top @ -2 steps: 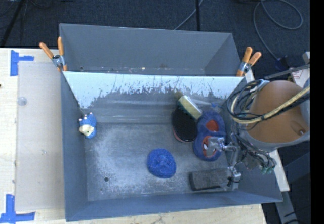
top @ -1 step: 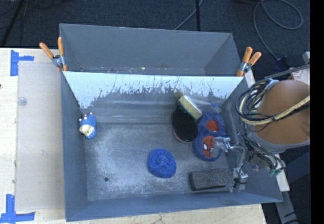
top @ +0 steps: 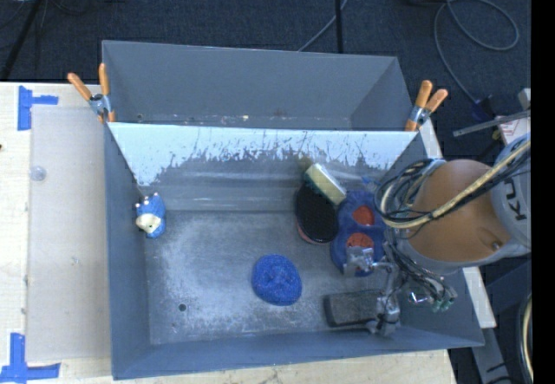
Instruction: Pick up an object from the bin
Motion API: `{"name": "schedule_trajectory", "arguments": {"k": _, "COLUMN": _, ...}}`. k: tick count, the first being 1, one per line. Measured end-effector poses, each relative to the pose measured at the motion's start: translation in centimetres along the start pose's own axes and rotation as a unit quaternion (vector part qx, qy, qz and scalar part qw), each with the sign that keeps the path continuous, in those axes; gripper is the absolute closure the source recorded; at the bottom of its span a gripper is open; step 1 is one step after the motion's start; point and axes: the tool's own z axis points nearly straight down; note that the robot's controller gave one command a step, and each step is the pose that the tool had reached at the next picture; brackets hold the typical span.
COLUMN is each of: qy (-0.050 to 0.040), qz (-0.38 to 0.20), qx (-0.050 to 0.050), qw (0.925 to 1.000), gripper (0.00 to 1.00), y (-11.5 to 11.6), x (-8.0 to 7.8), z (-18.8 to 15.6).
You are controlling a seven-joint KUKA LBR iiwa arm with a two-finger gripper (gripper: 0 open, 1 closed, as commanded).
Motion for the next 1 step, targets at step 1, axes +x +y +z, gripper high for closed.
{"name": "schedule_trajectory", "arguments": {"k": 1, "qy": -0.0021, "qz": -0.081, "qx": 0.001, "qw": 0.9967, "gripper": 1.00, "y": 1.13, "x": 0.27, "z": 2.12}}
